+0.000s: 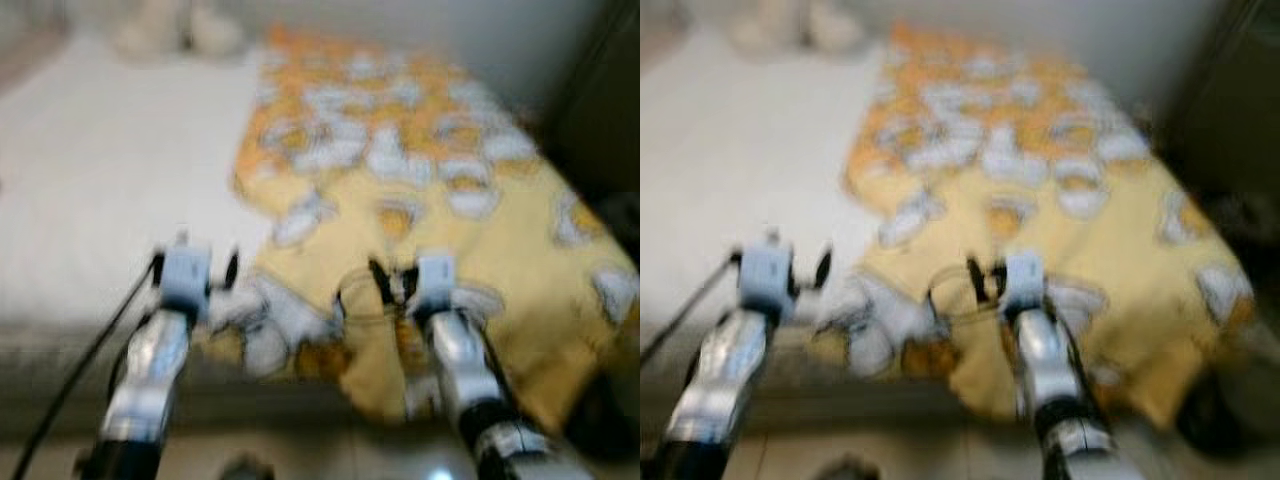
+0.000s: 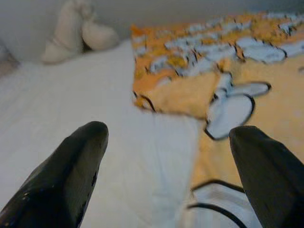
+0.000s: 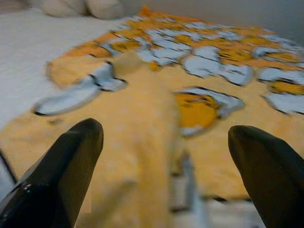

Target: Clean up the room

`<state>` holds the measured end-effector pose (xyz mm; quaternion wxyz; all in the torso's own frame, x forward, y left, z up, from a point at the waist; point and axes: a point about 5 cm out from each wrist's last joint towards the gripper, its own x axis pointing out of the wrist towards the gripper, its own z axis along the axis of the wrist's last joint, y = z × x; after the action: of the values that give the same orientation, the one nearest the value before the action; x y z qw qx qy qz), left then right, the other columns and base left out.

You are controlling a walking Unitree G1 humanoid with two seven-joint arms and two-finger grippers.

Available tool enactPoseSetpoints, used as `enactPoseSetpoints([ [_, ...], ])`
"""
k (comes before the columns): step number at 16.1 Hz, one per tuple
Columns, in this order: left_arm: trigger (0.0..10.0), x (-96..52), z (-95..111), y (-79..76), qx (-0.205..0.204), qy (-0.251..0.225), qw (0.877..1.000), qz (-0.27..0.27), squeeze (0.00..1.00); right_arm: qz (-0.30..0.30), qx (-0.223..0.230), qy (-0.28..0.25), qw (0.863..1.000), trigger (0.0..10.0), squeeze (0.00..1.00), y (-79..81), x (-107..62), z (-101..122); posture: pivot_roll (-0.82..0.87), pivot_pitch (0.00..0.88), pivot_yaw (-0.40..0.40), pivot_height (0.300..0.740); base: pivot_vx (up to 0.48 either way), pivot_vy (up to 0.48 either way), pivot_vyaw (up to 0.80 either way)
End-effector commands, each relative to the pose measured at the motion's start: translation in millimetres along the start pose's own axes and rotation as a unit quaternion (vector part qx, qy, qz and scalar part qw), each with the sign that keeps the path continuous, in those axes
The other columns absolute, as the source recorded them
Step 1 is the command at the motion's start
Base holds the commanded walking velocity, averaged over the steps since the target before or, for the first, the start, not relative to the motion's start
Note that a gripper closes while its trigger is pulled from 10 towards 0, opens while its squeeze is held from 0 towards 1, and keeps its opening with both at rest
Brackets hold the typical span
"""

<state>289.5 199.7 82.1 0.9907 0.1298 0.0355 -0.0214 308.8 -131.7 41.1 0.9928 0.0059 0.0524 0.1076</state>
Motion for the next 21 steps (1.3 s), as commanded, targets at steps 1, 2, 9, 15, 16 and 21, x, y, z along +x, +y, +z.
enactPoseSetpoints([
  [1, 10.0, 4.6, -2.5, 8.4, -0.019, 0.014, 1.000, 0.014, 0.00, 0.008, -0.008, -0.015, 1.000, 10.0, 0.00, 2.1, 6.0, 9.3, 0.11, 0.000, -0.065, 0.740, 0.000, 0.000, 0.00],
  [2, 10.0, 5.0, -3.3, 9.8, -0.020, 0.015, 1.000, 0.014, 0.00, 0.009, -0.010, -0.019, 1.000, 10.0, 0.00, 2.5, 7.0, 11.0, 0.11, 0.000, -0.066, 0.740, 0.000, 0.000, 0.00],
  [9, 10.0, 10.0, -5.4, -3.4, -0.021, 0.021, 0.999, -0.031, 0.00, 0.009, -0.017, -0.018, 1.000, 10.0, 0.00, 3.8, 6.4, 10.1, 0.08, 0.000, -0.058, 0.740, 0.000, 0.480, -0.72],
  [15, 10.0, 10.8, -11.9, 3.2, -0.011, 0.036, 0.998, -0.058, 0.00, 0.006, -0.036, -0.001, 0.999, 10.0, 0.00, -0.6, 5.2, 6.3, 0.07, 0.000, -0.059, 0.740, 0.000, 0.080, -0.41],
  [16, 10.0, 3.0, -31.9, 4.2, 0.013, 0.100, 0.988, -0.119, 0.00, 0.006, -0.037, 0.003, 0.999, 10.0, 0.00, -2.4, 2.1, 3.0, 0.06, 0.000, -0.060, 0.740, 0.000, 0.000, -0.63],
  [21, 10.0, -20.2, -67.5, 5.8, -0.014, 0.215, 0.958, -0.187, 0.00, 0.027, -0.042, 0.027, 0.998, 10.0, 0.00, -1.4, -9.3, -12.0, 0.05, 0.000, -0.060, 0.740, 0.000, 0.000, -0.35],
])
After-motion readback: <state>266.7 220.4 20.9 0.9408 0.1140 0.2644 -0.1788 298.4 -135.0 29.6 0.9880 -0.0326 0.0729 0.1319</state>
